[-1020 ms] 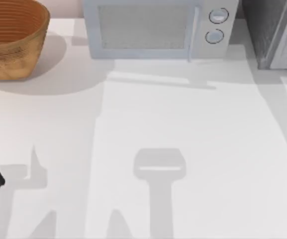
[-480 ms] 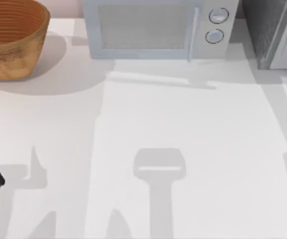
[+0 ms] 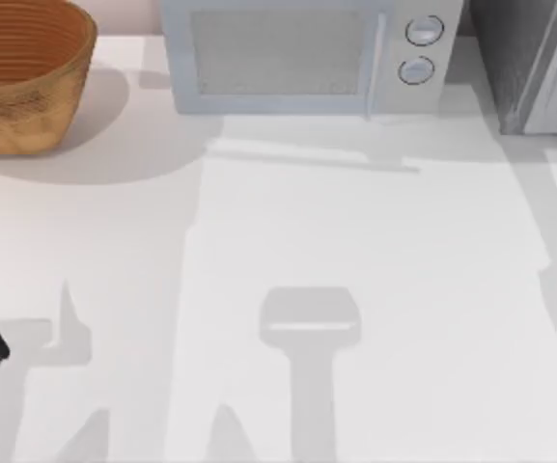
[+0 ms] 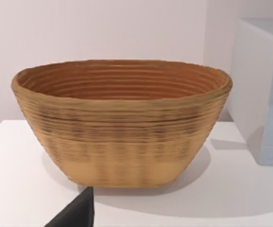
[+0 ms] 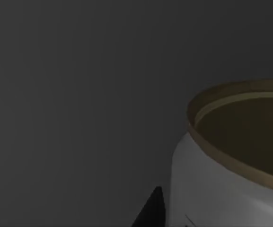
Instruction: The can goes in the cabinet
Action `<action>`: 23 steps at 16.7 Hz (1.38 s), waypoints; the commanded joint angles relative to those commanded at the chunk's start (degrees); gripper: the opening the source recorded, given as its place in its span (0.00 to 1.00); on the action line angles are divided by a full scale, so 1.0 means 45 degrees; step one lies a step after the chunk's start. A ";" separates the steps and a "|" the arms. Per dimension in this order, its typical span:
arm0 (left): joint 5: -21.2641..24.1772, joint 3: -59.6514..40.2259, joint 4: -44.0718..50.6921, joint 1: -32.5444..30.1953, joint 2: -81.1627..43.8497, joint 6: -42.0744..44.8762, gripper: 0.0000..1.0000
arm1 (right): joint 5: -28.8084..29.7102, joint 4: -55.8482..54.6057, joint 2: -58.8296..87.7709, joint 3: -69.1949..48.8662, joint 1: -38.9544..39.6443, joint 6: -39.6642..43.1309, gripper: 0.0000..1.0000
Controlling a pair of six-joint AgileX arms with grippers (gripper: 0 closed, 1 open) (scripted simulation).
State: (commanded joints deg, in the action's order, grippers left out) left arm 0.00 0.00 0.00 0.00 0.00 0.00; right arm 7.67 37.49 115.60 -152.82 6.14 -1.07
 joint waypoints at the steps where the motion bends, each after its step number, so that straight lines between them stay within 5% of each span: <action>1: 0.0000 0.0000 0.0000 0.0000 0.0000 0.0000 1.00 | -0.0036 0.0099 0.0297 -0.0409 -0.0035 0.0000 0.00; 9: 0.0000 0.0000 0.0000 0.0000 0.0000 0.0000 1.00 | -0.0135 0.0301 0.0890 -0.1204 -0.0124 0.0007 0.00; 22: 0.0000 0.0000 0.0000 0.0000 0.0000 0.0000 1.00 | -0.0135 0.0301 0.0890 -0.1204 -0.0124 0.0007 0.98; 23: 0.0000 0.0000 0.0000 0.0000 0.0000 0.0000 1.00 | -0.0135 0.0301 0.0890 -0.1204 -0.0124 0.0007 1.00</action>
State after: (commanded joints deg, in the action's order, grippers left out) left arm 0.00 0.00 0.00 0.00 0.00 0.00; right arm 7.07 38.84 119.60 -158.24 5.58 -1.04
